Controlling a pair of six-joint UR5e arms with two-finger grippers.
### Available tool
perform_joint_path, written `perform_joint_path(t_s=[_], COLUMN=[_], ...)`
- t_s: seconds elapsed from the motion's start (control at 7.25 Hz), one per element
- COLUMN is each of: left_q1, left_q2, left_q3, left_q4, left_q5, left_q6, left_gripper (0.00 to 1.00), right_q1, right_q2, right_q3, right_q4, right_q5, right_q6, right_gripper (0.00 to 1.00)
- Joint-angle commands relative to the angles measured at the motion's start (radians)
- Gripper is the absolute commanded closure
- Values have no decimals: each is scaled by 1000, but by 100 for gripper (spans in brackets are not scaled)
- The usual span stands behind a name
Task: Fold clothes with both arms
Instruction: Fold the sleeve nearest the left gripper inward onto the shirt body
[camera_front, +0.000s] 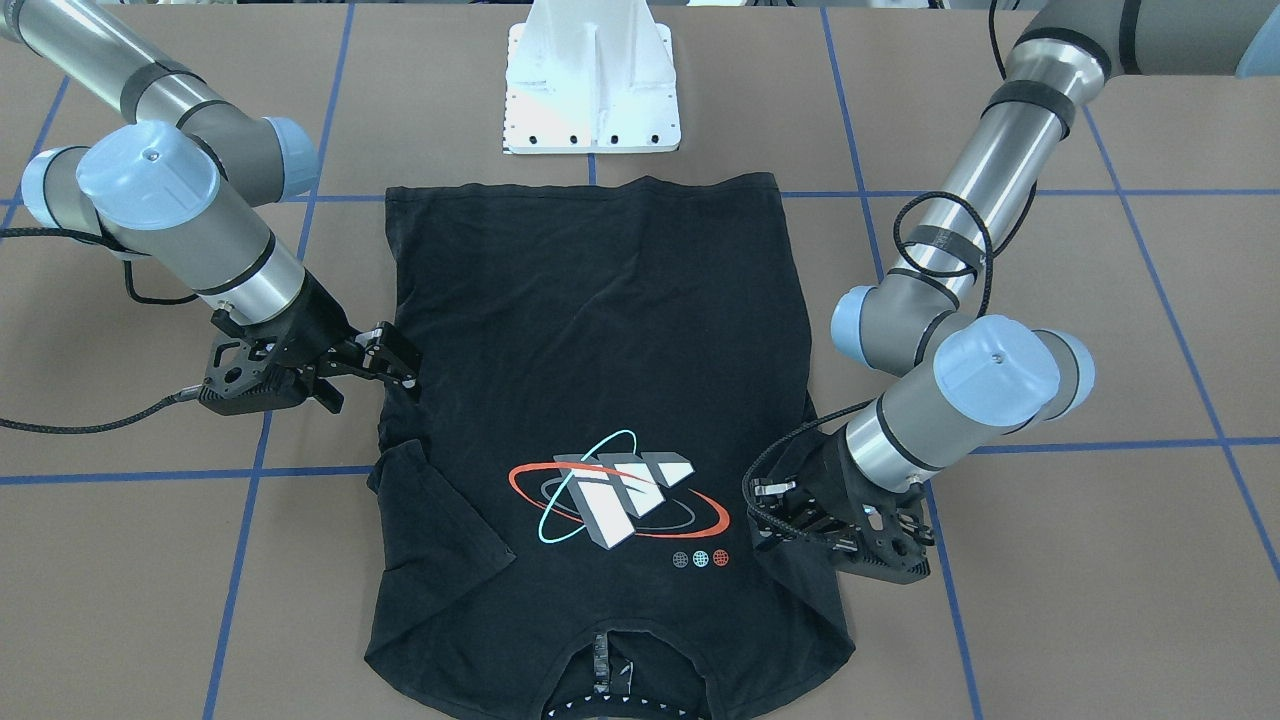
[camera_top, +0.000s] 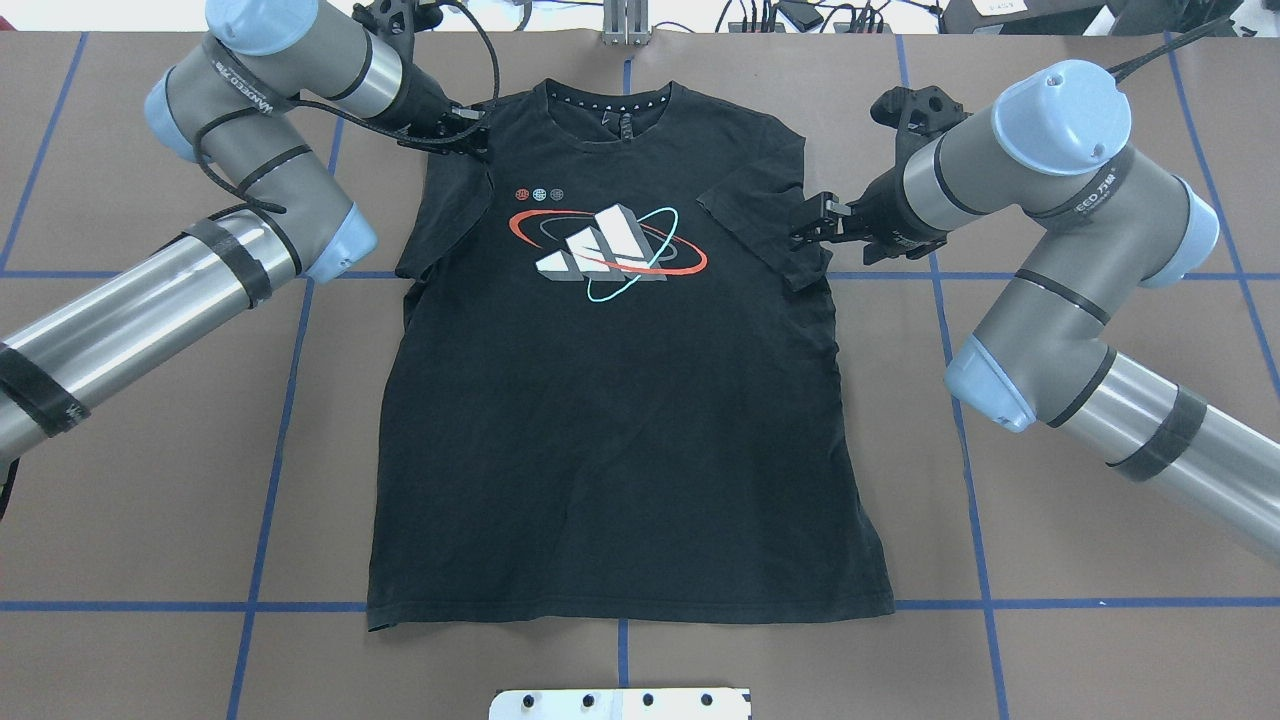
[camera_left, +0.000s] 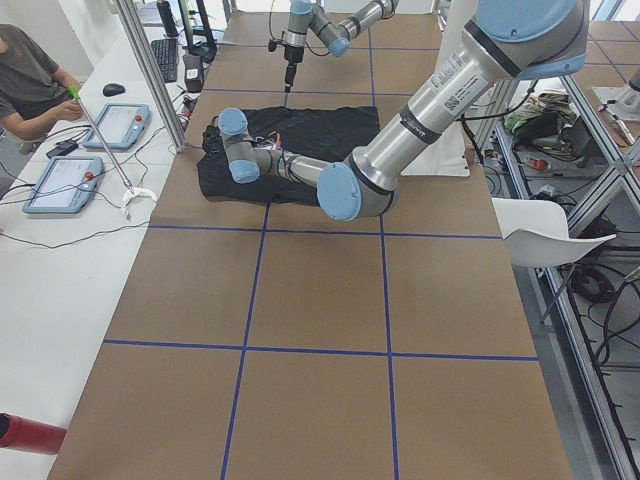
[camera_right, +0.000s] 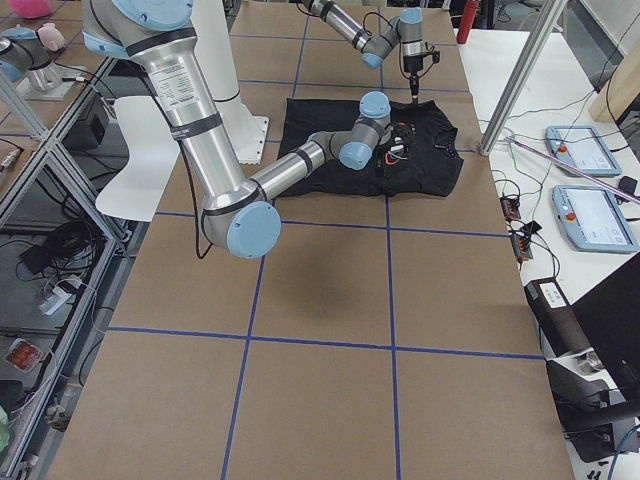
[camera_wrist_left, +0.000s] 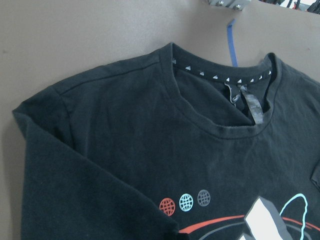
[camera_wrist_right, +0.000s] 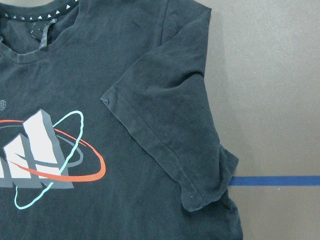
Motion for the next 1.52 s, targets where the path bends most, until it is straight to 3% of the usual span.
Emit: perform_joint_path(t_s=[0.0, 0.14, 0.28, 0.55, 0.69, 0.83, 1.24, 1.38], left_q1=[10, 19, 25, 36, 38, 39, 100, 108], left_q2=[-69, -68, -68, 14, 92, 192, 482, 533], left_q3=[78, 78, 62, -89, -216, -351, -717, -778], left_q4=[-5, -8, -11, -11, -5, -1, -4, -4], left_q5=[35, 50, 50, 43, 37, 24, -6, -6], left_q6=[-1, -1, -1, -55, -88, -158, -272, -274], left_gripper=[100, 90, 1, 0, 0, 0, 0, 0], right_q1=[-1, -1, -1, -1, -11, -45, -259, -330], right_q2=[-2, -2, -8, -16, -35, -122, -236, -347], right_q3=[-6, -6, -1, 18, 46, 128, 257, 382], right_q4=[0, 0, 0, -11, -11, -11, -15, -76], right_q5=[-4, -4, -4, -16, -23, -33, -285, -331], right_q6=[0, 0, 0, 113, 183, 260, 648, 652], right_gripper=[0, 0, 0, 0, 0, 0, 0, 0])
